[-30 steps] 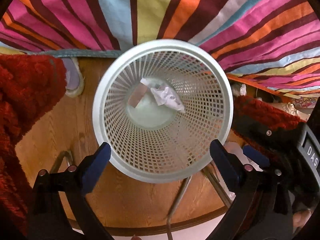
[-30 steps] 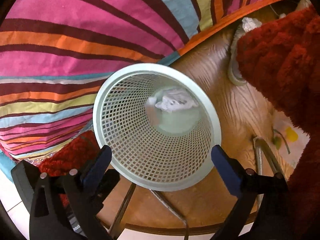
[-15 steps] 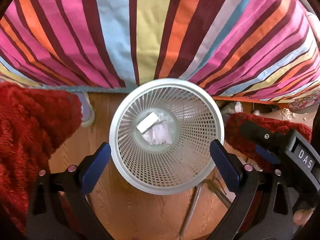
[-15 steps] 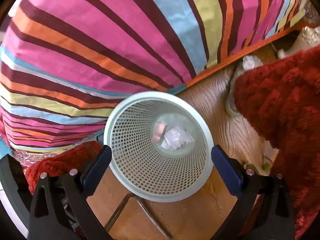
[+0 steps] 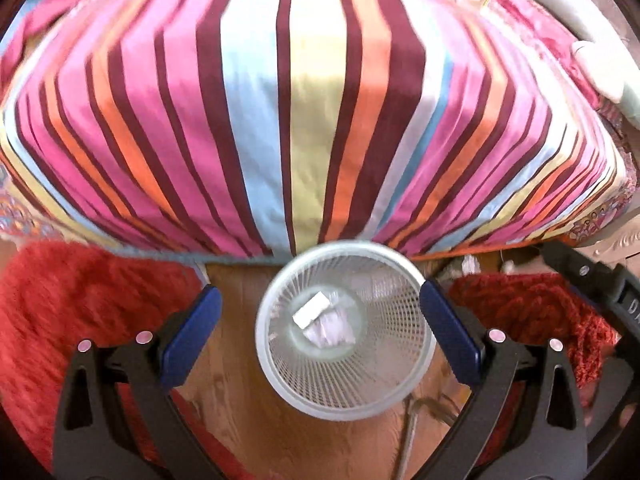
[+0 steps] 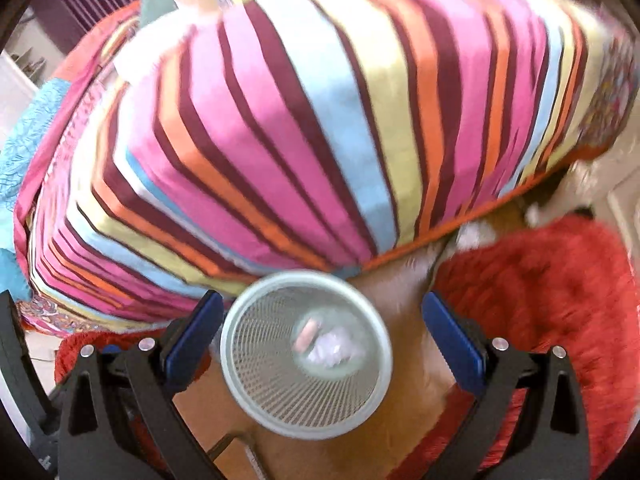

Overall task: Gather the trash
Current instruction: 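Grasp the toilet-seat-cover packet with the left tool while the right tool grasps the lime DHC box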

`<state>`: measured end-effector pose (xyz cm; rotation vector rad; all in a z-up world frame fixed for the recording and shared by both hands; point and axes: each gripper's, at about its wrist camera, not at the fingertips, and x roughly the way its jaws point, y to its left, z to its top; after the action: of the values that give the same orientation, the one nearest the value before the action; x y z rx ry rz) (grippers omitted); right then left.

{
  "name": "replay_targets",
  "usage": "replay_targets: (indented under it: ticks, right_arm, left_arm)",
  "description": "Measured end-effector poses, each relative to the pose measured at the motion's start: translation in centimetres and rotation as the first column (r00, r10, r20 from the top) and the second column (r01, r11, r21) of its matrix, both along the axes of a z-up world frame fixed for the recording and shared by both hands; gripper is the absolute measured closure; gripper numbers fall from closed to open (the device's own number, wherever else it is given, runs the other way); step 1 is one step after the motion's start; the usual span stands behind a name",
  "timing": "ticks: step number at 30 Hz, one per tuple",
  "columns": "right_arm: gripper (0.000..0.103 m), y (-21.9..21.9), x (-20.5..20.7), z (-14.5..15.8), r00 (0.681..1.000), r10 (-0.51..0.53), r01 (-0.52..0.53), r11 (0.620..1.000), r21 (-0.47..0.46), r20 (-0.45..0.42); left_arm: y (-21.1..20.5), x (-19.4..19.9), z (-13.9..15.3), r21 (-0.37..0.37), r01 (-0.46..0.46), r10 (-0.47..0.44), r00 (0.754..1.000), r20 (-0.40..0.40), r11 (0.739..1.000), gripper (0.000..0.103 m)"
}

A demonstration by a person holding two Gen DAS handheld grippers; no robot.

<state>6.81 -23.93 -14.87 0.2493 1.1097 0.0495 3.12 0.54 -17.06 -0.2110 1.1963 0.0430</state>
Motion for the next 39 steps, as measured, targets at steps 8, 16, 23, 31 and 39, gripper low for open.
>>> replay_targets:
  ticks: [8,16,23,31,39]
  right_arm:
    - [0.008,-0.9,1.1,5.0,0.991,-0.015,0.02,0.999,-0.035,0.131]
    - [0.008,-1.2,3.2,9.2,0.976,-0.021,0.029,0.999,-0.036,0.215]
    - [0.008,-0.6,5.6,12.2,0.963,-0.012,0.025,0.999,-0.044,0.271]
    - [0.008,1.1,10.3,13.4,0.958,0.018,0.001,0.998,-0.065,0.287]
    - [0.008,3.2,16.7,12.5,0.974,0.038,-0.034,0.999,-0.02,0.223]
  left_arm:
    - [0.5,1.7,4.7,0.059,0.011,-0.017,0.994,0.112,0.998,0.007]
    - [0.7,4.8,9.2,0.074,0.027,-0.041,0.981,0.189,0.997,0.007]
    - [-0.7,8.8,12.3,0.09,0.069,-0.09,0.965,0.245,0.993,0.007]
    - [-2.3,14.2,12.7,0.12,0.117,-0.145,0.953,0.266,0.986,0.007]
    - [-2.9,19.3,11.1,0.152,0.148,-0.184,0.949,0.257,0.977,0.007]
